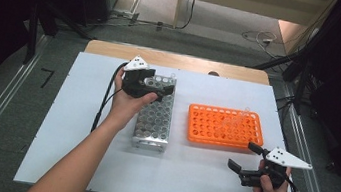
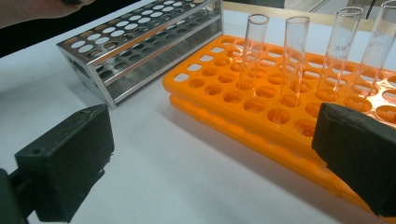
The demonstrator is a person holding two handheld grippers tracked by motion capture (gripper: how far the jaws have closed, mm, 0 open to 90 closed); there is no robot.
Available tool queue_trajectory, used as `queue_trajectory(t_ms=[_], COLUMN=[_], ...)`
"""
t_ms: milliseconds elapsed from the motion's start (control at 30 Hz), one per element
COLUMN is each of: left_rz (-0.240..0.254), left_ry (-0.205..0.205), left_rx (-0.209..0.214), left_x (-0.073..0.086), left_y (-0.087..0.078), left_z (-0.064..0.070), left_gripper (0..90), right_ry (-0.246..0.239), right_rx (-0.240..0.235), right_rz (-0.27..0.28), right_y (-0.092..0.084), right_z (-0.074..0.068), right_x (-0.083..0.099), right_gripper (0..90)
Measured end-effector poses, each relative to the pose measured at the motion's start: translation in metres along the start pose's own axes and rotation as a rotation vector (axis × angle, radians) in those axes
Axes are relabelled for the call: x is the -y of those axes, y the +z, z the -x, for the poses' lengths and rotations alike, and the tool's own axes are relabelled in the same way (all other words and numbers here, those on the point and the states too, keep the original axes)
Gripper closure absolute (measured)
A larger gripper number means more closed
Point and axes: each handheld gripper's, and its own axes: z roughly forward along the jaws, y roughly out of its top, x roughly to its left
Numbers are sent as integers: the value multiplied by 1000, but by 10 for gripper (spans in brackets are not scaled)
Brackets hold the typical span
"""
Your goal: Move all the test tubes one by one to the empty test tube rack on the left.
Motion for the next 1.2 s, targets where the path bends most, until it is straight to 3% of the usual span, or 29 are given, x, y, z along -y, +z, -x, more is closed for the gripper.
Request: queue_trajectory(t_ms=[333, 667, 833, 1000, 1133, 1200], left_rz=[31, 61, 70, 80, 72, 70], left_ry=[0, 36, 25, 13, 10, 7], left_rx=[38, 17, 10, 6, 5, 8], left_x=[28, 54, 67, 76, 84, 85], left_y=[-41, -81, -97, -108, -112, -113], left_z=[20, 43, 49, 52, 53, 53], left_gripper=[0, 0, 0, 0, 0, 0], right_ry=[10, 51, 78, 94, 121, 143], right_rx=[16, 5, 34, 102, 140, 135], right_rz=[-4, -3, -8, -40, -59, -75], right_y=[8, 34, 46, 60, 72, 78], right_z=[-3, -3, -2, -3, -1, -1], right_x=[-4, -15, -19, -22, -22, -22], right_gripper=[0, 51, 151, 288, 384, 412])
